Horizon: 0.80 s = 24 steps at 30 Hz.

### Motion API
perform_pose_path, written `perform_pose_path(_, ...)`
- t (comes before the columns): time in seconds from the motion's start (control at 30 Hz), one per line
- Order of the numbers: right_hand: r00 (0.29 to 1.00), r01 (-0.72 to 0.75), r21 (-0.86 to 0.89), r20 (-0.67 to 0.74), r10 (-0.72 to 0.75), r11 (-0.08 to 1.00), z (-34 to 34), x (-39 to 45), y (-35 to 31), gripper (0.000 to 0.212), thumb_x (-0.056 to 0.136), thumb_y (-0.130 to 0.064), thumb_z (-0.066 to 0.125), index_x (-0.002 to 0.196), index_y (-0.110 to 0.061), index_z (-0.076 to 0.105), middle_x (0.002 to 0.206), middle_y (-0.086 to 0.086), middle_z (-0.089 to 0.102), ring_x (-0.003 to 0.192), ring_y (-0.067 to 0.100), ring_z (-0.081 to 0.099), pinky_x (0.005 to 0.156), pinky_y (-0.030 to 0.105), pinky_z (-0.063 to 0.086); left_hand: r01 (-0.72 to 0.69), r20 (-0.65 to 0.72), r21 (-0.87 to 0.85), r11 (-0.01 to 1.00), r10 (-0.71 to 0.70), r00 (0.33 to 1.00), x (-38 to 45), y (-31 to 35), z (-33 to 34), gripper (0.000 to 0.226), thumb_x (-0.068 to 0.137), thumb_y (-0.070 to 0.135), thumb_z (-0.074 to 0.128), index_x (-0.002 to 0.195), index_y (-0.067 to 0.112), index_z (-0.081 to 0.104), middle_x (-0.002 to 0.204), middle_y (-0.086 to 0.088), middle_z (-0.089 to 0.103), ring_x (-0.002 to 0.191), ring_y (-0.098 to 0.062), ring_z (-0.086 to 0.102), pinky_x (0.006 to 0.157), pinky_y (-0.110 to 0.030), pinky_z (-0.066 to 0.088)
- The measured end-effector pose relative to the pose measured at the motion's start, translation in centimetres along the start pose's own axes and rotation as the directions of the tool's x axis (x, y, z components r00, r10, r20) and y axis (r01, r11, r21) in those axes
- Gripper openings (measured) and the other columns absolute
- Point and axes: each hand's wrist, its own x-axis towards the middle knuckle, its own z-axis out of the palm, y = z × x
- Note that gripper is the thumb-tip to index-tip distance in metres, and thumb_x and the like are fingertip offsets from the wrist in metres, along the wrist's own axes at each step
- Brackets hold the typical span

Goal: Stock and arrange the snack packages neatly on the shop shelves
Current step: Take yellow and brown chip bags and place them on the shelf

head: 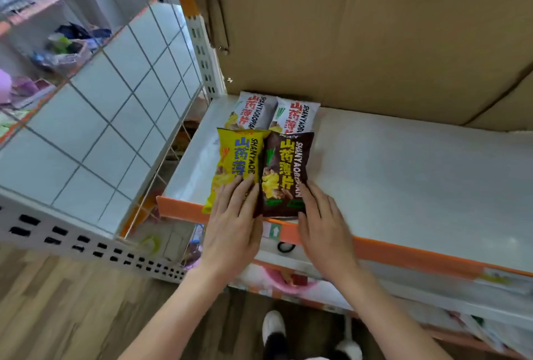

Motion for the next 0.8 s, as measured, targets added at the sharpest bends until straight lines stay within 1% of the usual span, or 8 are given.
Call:
perform_pose_path(0.17,0.997,0.021,-0.01,0.073,-0.021,1.0,-1.7,-2.3,2.4,0.037,0.092,-0.014,0.053,0.128,-0.004,0.052,0.132,0.011,0.053,0.121,0.026,0.05,0.101,0.038,0.039,-0.061,-0.012,-0.041,0.997,0.06,0.998,0.6,2.9,-0.2,0.033,0.076,0.012,0.065,0.109,0.003,0.065,0.11,-0.011,0.061,0.101,-0.032,0.056,0.084,-0.043,0.049)
perform_pose_path(0.27,0.983,0.045,-0.031,0.182,-0.039,0.998,-3.0,-4.4,4.5,0.044,0.1,-0.027,0.033,0.141,-0.013,0.037,0.148,0.002,0.037,0.137,0.018,0.03,0.112,0.032,0.021,-0.11,0.015,-0.011,0.994,0.11,0.994,1.3,5.8,0.5,0.025,0.076,0.014,0.061,0.099,0.005,0.067,0.103,-0.012,0.061,0.092,-0.035,0.057,0.075,-0.043,0.05)
perform_pose_path(0.37,0.976,0.037,-0.063,0.215,-0.023,0.997,-4.7,-7.4,7.1,0.048,0.1,-0.034,0.028,0.146,-0.019,0.025,0.154,-0.004,0.022,0.142,0.012,0.014,0.11,0.025,0.002,-0.126,0.105,0.018,0.992,0.123,0.987,1.0,9.9,1.8,0.027,0.073,0.011,0.069,0.1,0.006,0.066,0.103,-0.015,0.059,0.089,-0.035,0.057,0.072,-0.042,0.049)
perform_pose_path(0.43,0.986,-0.01,-0.043,0.166,0.017,0.999,-6.4,-9.5,8.7,0.047,0.099,-0.032,0.034,0.143,-0.016,0.034,0.151,-0.001,0.031,0.14,0.014,0.021,0.111,0.027,0.007,-0.152,0.162,0.014,0.988,0.147,0.976,0.5,13.1,2.6,0.03,0.075,0.013,0.069,0.105,0.009,0.065,0.107,-0.013,0.058,0.093,-0.031,0.057,0.076,-0.041,0.048)
perform_pose_path(0.5,0.993,-0.056,-0.006,0.105,0.057,0.998,-8.3,-11.8,10.6,0.041,0.095,-0.025,0.046,0.132,-0.008,0.05,0.141,0.006,0.046,0.132,0.021,0.039,0.112,0.039,0.028,-0.189,0.184,0.009,0.982,0.184,0.965,-0.2,16.4,3.4,0.03,0.075,0.014,0.071,0.104,0.01,0.065,0.106,-0.011,0.059,0.092,-0.03,0.058,0.076,-0.04,0.048)
perform_pose_path(0.57,0.993,-0.109,0.016,0.057,0.108,0.994,-10.1,-14.5,13.0,0.039,0.091,-0.02,0.052,0.127,-0.006,0.054,0.137,0.009,0.05,0.127,0.024,0.046,0.102,0.044,0.041,-0.24,0.196,0.005,0.971,0.234,0.952,-0.8,19.7,4.4,0.028,0.075,0.016,0.071,0.102,0.01,0.064,0.104,-0.009,0.06,0.09,-0.03,0.06,0.075,-0.039,0.047)
perform_pose_path(0.67,0.967,-0.237,-0.016,0.092,0.238,0.971,-12.7,-19.3,16.8,0.044,0.097,-0.026,0.042,0.139,-0.012,0.04,0.146,0.003,0.038,0.132,0.019,0.036,0.105,0.037,0.033,-0.335,0.249,-0.007,0.942,0.326,0.912,-1.8,24.8,6.5,0.031,0.085,0.024,0.06,0.114,0.015,0.06,0.114,-0.004,0.057,0.105,-0.027,0.054,0.088,-0.037,0.04)
perform_pose_path(0.8,0.914,-0.401,-0.07,0.036,0.404,0.913,-16.2,-26.0,21.6,0.045,0.099,-0.03,0.034,0.14,-0.011,0.038,0.142,0.005,0.04,0.13,0.02,0.035,0.106,0.036,0.033,-0.471,0.334,-0.078,0.879,0.468,0.818,-2.3,32.2,9.7,0.036,0.09,0.031,0.049,0.124,0.02,0.053,0.125,0.0,0.05,0.118,-0.022,0.045,0.097,-0.033,0.032)
